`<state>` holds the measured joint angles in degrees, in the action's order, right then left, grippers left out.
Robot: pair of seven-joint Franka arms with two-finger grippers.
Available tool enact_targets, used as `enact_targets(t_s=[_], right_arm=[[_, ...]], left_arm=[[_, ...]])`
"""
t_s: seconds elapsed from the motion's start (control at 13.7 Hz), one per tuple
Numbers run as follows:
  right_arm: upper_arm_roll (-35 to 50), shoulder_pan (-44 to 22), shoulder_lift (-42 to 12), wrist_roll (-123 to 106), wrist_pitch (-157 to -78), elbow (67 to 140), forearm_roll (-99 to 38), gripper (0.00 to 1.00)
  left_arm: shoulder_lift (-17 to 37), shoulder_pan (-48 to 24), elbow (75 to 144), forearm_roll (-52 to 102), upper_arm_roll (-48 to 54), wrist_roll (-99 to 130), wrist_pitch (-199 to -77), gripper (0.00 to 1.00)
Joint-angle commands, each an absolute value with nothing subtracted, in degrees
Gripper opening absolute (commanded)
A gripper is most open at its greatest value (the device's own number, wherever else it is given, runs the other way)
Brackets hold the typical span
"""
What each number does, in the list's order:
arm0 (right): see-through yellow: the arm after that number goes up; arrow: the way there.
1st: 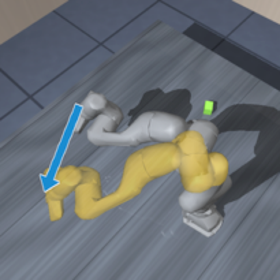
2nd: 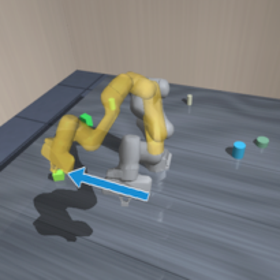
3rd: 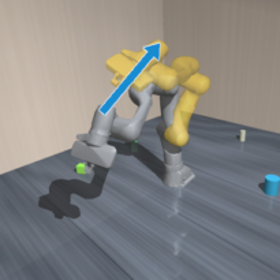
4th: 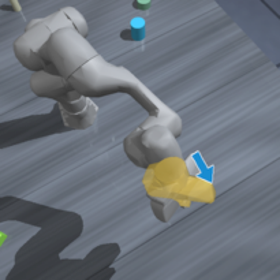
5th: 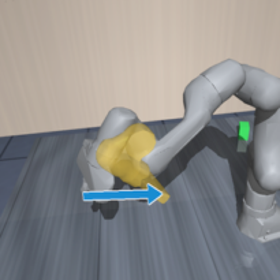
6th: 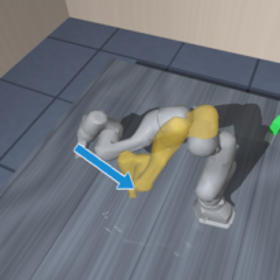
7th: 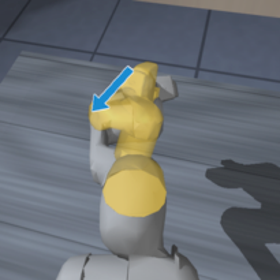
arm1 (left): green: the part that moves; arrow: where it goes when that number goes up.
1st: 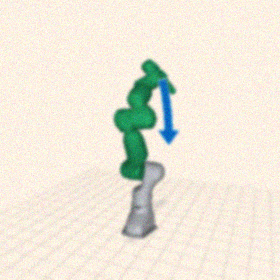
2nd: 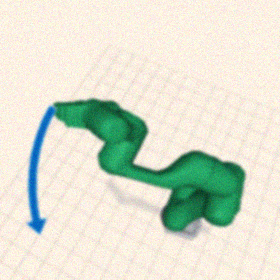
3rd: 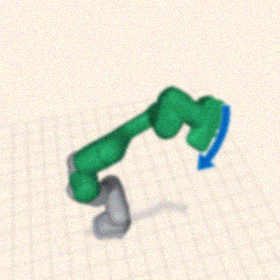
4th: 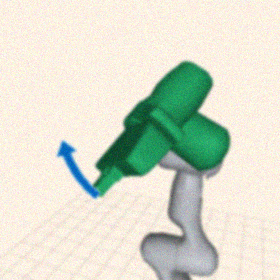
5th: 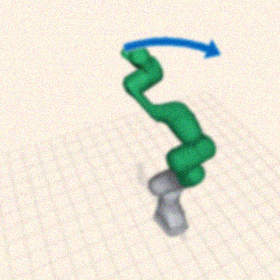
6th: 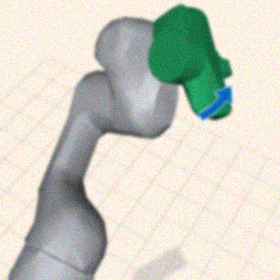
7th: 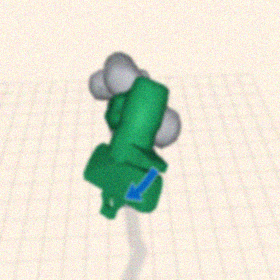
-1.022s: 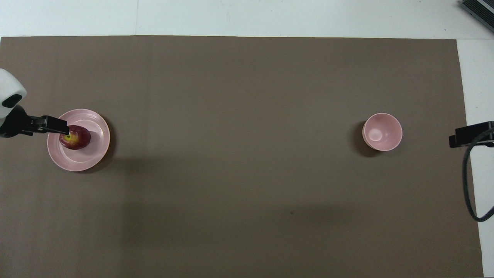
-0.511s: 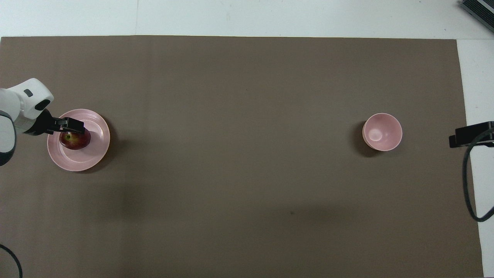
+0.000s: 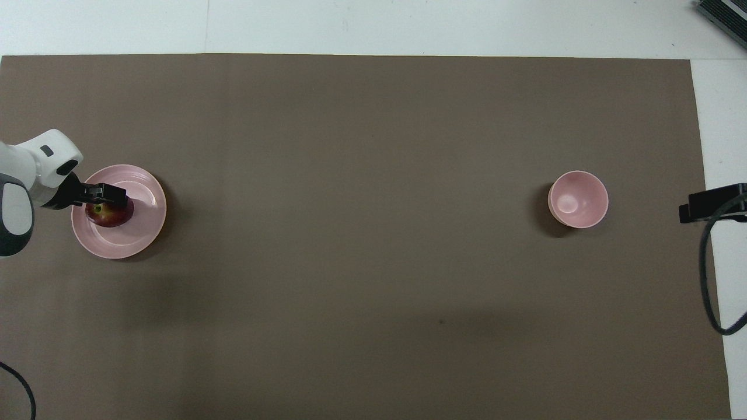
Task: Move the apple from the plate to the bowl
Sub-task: 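Lower the left gripper onto the red apple on the plate and close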
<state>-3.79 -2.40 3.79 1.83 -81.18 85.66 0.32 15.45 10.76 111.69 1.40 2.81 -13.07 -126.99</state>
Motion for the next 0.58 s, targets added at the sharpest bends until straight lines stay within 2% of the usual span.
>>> enact_targets(t_s=[0.0,0.22,0.29,0.36,0.44,0.51], right_arm=[[-3.52,-1.58,3.87,0.35,-81.47,85.78,-0.97,1.0],[-3.52,-1.58,3.87,0.35,-81.47,85.78,-0.97,1.0],[-3.52,-1.58,3.95,0.35,-81.47,85.69,-0.97,1.0],[-3.52,-1.58,3.96,0.35,-81.47,85.78,-0.97,1.0],[-3.52,-1.58,3.96,0.35,-81.47,85.69,-0.97,1.0],[-3.52,-1.58,3.96,0.35,-81.47,85.69,-0.97,1.0]], left_arm=[[14.85,10.81,114.95,1.49,2.9,-13.36,-130.6,1.0],[15.9,10.64,116.45,1.49,2.9,-13.18,-132.44,1.0],[15.91,10.72,116.37,1.49,2.99,-13.18,-132.28,0.97],[15.91,10.72,116.11,1.49,2.9,-12.92,-132.01,0.51],[15.91,10.72,115.84,1.49,2.9,-12.48,-131.84,0.29],[15.39,10.72,115.75,1.49,2.9,-12.39,-131.49,0.0]])
